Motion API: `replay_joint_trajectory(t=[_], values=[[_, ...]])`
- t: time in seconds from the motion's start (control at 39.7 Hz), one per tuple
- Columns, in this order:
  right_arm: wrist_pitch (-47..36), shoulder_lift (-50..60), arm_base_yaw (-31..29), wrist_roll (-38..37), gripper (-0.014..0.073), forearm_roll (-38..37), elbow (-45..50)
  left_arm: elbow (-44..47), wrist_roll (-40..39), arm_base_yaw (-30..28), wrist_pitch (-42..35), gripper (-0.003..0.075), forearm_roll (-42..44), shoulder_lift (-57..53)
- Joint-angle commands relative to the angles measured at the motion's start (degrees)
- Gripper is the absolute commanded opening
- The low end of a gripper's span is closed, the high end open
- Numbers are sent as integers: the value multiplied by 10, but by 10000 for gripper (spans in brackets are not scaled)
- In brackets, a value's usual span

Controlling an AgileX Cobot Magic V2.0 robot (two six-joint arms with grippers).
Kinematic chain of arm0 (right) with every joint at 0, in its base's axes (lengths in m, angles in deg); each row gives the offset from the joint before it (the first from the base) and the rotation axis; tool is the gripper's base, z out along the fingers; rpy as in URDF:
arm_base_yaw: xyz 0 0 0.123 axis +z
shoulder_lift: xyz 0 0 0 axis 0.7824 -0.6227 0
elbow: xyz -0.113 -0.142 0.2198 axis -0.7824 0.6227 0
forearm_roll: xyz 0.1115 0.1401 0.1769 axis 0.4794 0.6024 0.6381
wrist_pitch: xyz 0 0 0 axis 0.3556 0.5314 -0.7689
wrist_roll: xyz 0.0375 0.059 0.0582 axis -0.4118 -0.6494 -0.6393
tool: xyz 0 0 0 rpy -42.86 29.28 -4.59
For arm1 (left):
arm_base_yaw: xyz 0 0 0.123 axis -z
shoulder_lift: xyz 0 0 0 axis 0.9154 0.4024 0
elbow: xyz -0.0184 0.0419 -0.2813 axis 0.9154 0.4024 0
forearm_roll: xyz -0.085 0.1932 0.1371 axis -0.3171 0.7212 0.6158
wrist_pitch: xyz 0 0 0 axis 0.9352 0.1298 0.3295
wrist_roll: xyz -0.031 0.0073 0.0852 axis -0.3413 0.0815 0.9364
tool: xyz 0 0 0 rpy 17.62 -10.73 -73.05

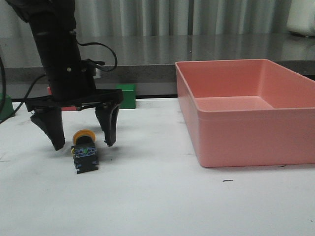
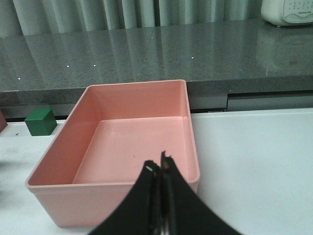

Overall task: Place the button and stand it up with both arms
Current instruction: 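Lower the left gripper over the button and grasp its body, then lift the button with the left gripper and rotate it upright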

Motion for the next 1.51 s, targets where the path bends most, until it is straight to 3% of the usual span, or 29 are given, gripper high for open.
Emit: replay_joint_trajectory(t=[0.0, 0.18, 0.25, 0.48, 0.63, 0.83, 1.18, 1.34, 1.49], values=[[-51, -5, 0, 3, -70, -5, -16, -19, -7, 4, 17, 669, -10, -20], [-51, -5, 0, 3, -70, -5, -16, -22, -7, 4, 30, 667, -10, -15], [-51, -5, 0, 3, -70, -5, -16, -22, -7, 4, 38, 625, -10, -15], [-51, -5, 0, 3, -70, -5, -16, -22, -7, 4, 65, 304, -10, -15], [-51, -5, 0, 3, -70, -5, -16, -29, -7, 4, 67, 184, -10, -15], [-51, -5, 0, 3, -70, -5, -16, -67, -7, 4, 72, 173, -9, -25], [-51, -5, 0, 3, -70, -5, -16, -60, -6, 6, -67, 170, 43, -115], [-51, -5, 0, 3, -70, -5, -16, -23, -6, 6, -130, 168, 67, -155], [-51, -5, 0, 3, -70, -5, -16, 69, -6, 7, -250, 168, 85, -211]])
